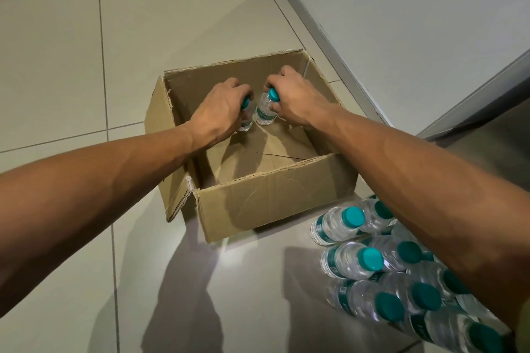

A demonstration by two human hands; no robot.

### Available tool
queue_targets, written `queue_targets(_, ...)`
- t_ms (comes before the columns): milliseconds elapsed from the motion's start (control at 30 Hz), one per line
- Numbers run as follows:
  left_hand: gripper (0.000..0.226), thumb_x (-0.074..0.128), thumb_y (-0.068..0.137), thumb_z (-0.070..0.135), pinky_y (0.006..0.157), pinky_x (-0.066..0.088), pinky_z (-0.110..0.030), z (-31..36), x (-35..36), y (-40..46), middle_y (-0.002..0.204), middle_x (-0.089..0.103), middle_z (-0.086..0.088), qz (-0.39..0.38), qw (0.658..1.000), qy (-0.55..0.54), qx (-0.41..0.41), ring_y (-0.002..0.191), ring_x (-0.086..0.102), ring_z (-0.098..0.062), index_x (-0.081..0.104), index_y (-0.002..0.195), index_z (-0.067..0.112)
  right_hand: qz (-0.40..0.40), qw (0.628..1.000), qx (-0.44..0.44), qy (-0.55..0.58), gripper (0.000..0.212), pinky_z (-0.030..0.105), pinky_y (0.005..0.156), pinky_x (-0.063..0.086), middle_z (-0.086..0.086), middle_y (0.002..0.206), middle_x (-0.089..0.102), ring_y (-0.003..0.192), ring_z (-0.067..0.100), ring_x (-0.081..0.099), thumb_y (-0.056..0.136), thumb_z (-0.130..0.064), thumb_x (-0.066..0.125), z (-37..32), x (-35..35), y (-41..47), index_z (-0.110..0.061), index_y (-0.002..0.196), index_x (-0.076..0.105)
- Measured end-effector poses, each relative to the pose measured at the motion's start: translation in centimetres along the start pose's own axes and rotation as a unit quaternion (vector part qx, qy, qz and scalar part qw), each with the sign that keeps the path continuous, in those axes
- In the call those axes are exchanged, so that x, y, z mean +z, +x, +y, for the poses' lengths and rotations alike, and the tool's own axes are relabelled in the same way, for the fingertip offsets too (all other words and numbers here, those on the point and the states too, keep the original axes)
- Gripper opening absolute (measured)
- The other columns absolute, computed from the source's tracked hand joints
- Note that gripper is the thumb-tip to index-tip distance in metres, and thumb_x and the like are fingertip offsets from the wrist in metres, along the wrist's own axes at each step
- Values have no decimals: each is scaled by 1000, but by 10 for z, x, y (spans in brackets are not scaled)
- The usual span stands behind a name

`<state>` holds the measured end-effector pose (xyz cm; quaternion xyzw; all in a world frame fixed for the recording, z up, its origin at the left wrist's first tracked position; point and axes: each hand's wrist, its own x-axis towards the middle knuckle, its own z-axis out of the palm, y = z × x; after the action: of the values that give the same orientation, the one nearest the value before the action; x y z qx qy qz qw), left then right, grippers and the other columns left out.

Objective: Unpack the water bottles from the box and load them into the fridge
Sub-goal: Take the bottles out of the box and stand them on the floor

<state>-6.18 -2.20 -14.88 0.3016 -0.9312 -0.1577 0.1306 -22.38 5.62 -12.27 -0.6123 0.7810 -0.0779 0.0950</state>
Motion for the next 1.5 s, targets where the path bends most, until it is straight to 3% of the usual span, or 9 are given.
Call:
queue_targets(100, 38, 71, 86, 10, 85, 46, -27, 0, 1, -1, 117, 63, -12, -3, 999, -38, -32, 105, 59, -24, 57, 121, 8, 14, 1000, 11, 3, 43, 38, 95, 54, 9, 124, 51, 105, 26, 59, 90, -19, 73, 2, 2, -3, -13, 130, 58)
queue_targets(267, 38, 73, 85, 11, 79, 44, -23, 0, -2, -4, 113, 65, -10, 20, 994, -83, -63, 99, 59, -17, 58, 119, 8, 24, 999, 20, 12, 42, 33, 94, 53, 7, 122, 54, 103, 22, 59, 90, -24, 74, 5, 0, -13, -12, 128, 61)
queue_targets(567, 32, 70, 88, 13, 80, 46, -20, 12, -9, -9, 116, 62, -4, 33, 981, -159, -103, 99, 54, -10, 55, 116, 17, 37, 999, 12, 13, 42, 36, 99, 51, 9, 123, 59, 108, 22, 58, 90, -27, 73, 12, -19, -31, -12, 128, 63)
queue_targets(700, 31, 69, 89, 15, 74, 43, -16, 25, -22, -16, 113, 61, -1, 33, 985, -157, -71, 98, 56, -11, 53, 115, 19, 64, 997, 18, 42, 41, 34, 96, 52, 8, 120, 63, 104, 17, 57, 88, -29, 76, 14, -36, -44, -12, 123, 66)
queue_targets(1000, 36, 66, 91, 22, 91, 52, -31, 75, -69, -42, 117, 62, -8, 64, 985, -153, 41, 106, 60, -18, 52, 122, 11, 98, 990, 26, 97, 42, 27, 94, 52, 6, 124, 67, 108, 17, 62, 88, -26, 76, 3, -93, -97, -11, 125, 65)
queue_targets(1200, 44, 65, 92, 36, 89, 50, -23, 109, -84, -63, 116, 63, -6, 133, 969, -182, 100, 104, 59, -13, 53, 125, 10, 154, 979, 38, 128, 38, 7, 72, 45, 0, 117, 68, 94, 7, 61, 89, -30, 74, 2, -143, -145, -14, 123, 67)
queue_targets(1367, 47, 63, 90, 47, 85, 47, -13, 136, -95, -84, 111, 58, 11, 125, 961, -203, 142, 100, 58, -5, 55, 124, 15, 184, 972, 52, 137, 35, 10, 69, 48, -11, 104, 65, 81, -3, 60, 88, -39, 73, 5, -173, -188, -19, 117, 71)
queue_targets(1500, 49, 61, 89, 51, 84, 53, -23, 159, -101, -104, 107, 61, 10, 107, 957, -208, 173, 94, 60, -7, 58, 121, 15, 178, 969, 69, 153, 29, 25, 78, 59, -14, 95, 69, 80, 1, 66, 83, -42, 75, 7, -181, -218, -23, 105, 74)
